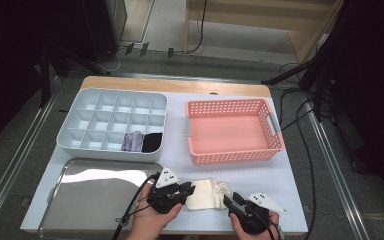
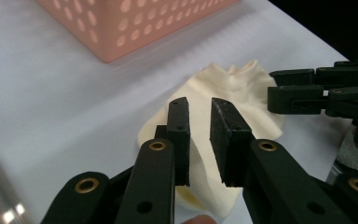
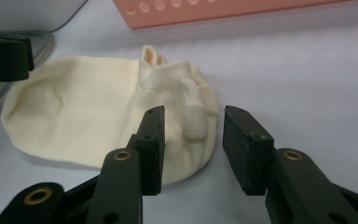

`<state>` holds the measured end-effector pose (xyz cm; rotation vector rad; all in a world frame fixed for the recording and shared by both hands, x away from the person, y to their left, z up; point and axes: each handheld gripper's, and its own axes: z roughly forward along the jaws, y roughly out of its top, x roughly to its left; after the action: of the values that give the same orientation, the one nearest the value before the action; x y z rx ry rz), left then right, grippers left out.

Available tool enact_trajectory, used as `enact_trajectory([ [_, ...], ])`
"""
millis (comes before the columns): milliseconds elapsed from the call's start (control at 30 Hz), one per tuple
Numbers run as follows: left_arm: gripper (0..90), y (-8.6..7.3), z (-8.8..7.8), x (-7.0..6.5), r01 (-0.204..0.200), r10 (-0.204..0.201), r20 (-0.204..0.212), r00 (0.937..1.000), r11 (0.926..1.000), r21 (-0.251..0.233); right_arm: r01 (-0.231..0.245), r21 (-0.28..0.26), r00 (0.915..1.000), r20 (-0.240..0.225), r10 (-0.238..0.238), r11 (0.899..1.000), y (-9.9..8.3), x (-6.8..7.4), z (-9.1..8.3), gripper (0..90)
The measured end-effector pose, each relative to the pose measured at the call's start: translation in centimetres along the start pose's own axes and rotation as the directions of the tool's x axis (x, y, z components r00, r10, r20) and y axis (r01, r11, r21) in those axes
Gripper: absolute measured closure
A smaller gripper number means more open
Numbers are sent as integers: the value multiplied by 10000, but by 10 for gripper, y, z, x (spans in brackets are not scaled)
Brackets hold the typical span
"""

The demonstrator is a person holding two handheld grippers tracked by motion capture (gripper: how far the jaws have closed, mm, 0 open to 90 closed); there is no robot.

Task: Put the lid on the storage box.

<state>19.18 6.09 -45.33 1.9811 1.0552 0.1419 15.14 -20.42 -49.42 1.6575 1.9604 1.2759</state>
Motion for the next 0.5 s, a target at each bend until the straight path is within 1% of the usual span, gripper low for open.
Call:
enact_trajectory([
  [67, 796, -4, 2, 3, 73, -70, -167, 9998, 9998, 168, -63, 38, 10000, -35, 64, 10000, 0, -1, 1, 612],
  [133, 795, -7, 4, 8, 130, -123, -248, 9996, 9994, 316, -102, -5, 9999, -106, 102, 9999, -1, -1, 2, 624],
  [167, 789, -9, 4, 8, 166, -156, -342, 9993, 9994, 301, -172, 13, 9998, -117, 172, 9999, -1, -1, 2, 626],
  [200, 771, -9, 3, 10, 146, -137, -342, 9993, 9996, 255, -195, -15, 9997, -152, 195, 9998, -1, -1, 3, 628],
  [233, 731, -8, 2, 10, 200, -194, -415, 9989, 9997, 129, -271, -19, 9995, -163, 270, 9996, -1, -1, 3, 632],
  [267, 670, -7, 0, 10, 239, -238, -477, 9986, 9997, 3, -271, -38, 9995, -168, 270, 9996, -1, -2, 3, 641],
  [333, 609, -4, -5, 9, 288, -295, -562, 9980, 9995, -138, -299, -32, 9993, -224, 298, 9995, -2, -1, 3, 677],
  [367, 606, -2, -7, 9, 247, -258, -601, 9979, 9995, -190, -339, -13, 9990, -280, 338, 9994, -2, -1, 3, 707],
  [433, 636, 1, -10, 6, 251, -266, -481, 9985, 9992, -326, -485, 62, 9981, -383, 487, 9988, -1, -1, 4, 761],
  [500, 692, 2, -11, 4, 283, -291, -192, 9994, 9988, -399, -642, -10, 9969, -463, 641, 9979, 0, -2, 2, 831],
])
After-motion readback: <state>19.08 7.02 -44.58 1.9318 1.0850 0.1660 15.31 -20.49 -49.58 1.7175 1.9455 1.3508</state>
